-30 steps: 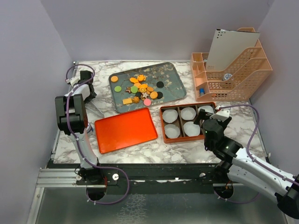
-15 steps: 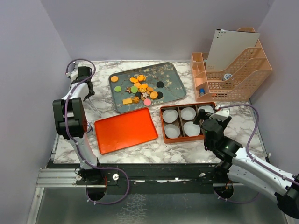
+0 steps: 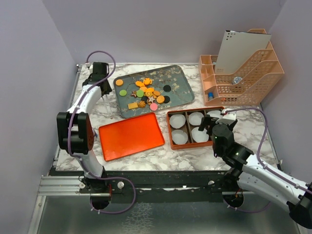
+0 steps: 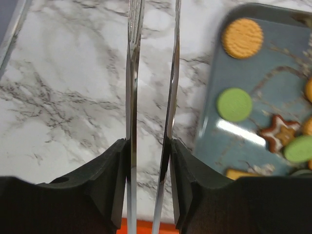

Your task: Pack the cookies

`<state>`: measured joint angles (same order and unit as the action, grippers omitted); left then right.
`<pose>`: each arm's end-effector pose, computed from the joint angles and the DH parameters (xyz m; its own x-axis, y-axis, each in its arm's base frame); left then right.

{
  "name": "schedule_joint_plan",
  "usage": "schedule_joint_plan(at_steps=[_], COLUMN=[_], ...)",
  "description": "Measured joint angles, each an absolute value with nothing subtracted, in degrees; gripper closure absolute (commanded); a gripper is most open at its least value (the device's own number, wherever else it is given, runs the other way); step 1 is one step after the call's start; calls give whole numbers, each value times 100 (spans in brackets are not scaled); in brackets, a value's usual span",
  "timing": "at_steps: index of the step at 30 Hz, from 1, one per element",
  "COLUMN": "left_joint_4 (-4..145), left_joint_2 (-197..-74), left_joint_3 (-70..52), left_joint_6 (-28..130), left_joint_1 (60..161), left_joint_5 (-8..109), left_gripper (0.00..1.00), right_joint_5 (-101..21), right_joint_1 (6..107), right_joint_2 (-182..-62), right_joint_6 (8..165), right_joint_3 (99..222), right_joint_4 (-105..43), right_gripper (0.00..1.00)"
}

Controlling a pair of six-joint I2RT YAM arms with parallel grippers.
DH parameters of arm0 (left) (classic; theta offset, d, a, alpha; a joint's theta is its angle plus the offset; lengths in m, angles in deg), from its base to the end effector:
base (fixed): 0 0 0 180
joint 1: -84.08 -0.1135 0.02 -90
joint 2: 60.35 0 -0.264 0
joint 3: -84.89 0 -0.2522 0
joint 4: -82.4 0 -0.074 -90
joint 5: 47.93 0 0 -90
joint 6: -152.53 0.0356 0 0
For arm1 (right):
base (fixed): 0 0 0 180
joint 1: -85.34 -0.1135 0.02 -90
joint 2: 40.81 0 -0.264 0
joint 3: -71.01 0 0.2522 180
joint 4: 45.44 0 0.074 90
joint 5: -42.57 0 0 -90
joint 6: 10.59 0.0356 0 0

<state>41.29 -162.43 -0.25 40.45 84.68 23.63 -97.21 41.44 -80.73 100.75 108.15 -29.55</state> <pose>0.3972 0.0071 0.2595 -0.6169 -0.3502 -0.7049 -0.4664 0.8840 -0.0310 0.1351 0.0923 0.2396 -0.1881 0.1451 -0.9714 0.1524 0.9814 0.1171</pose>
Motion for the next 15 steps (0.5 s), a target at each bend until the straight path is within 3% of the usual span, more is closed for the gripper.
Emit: schedule_joint_plan(at_steps=[15], left_joint_4=[3761], left_joint_2=[-15209], left_joint_3=[-235], left_joint_6=[5179], left_joint_1=[10298], left_joint_5=[3611], left_gripper=[59], right_joint_5=[-7697], right_joint_1=[4146], right_joint_2=[-8652], right_joint_6=[10794], right_joint_3=[11540], right_joint_4=[-2856], right_gripper=[0])
